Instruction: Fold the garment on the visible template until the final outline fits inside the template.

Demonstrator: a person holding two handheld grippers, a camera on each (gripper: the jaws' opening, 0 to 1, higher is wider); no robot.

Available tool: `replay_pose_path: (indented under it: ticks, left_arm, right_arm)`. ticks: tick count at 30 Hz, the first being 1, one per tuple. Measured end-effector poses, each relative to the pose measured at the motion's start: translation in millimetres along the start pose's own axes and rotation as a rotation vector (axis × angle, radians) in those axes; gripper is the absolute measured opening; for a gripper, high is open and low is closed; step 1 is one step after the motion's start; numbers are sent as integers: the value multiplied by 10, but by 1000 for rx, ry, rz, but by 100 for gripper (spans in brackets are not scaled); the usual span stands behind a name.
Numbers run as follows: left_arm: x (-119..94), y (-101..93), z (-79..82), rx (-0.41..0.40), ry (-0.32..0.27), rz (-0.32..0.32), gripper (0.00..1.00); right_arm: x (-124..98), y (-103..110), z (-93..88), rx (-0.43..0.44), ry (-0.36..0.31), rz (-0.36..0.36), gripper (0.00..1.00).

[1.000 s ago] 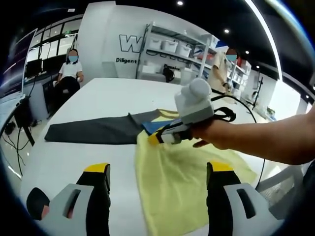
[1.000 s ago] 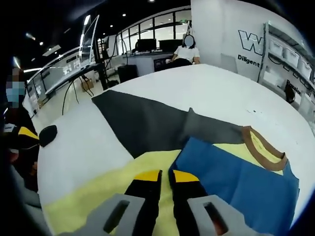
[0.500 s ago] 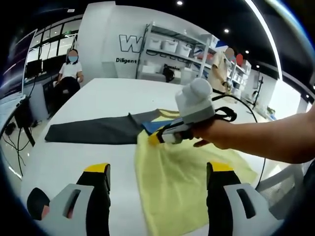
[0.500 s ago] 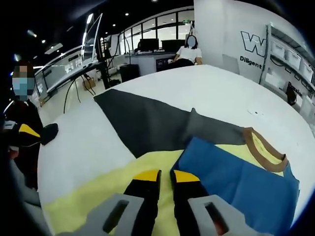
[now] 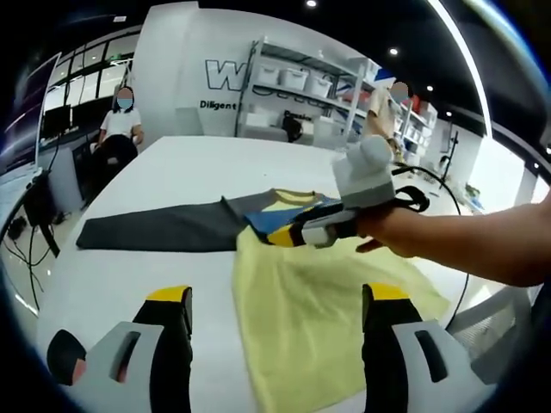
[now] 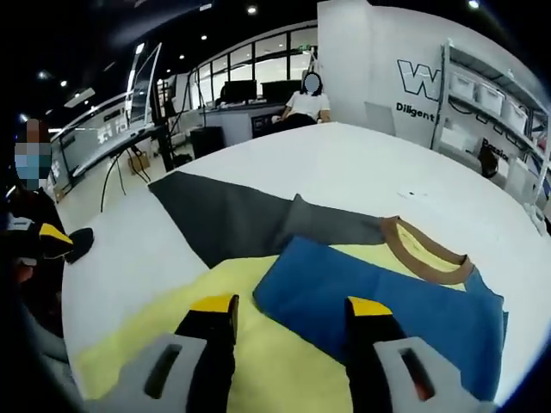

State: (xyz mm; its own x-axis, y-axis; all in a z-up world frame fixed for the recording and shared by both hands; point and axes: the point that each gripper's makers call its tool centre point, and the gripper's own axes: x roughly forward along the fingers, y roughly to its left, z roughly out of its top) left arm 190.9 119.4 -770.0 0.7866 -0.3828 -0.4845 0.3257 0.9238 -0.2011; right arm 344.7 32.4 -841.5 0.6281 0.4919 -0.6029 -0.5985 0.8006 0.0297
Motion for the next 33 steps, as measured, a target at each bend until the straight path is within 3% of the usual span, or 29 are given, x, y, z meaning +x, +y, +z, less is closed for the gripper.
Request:
replay_pose_path:
  ticks: [4, 12, 33]
  left_arm:
    - [3, -7, 1, 2, 0, -2, 76]
    - [8, -24, 1, 6, 2, -6, 76]
    - [23, -86, -31, 32, 16, -21, 76]
  right_arm:
    - [-84, -102, -6, 63, -29, -22, 63]
    - [-301, -258, -152, 119, -28, -51, 70]
    - [-946, -502, -615, 135, 8, -128, 64]
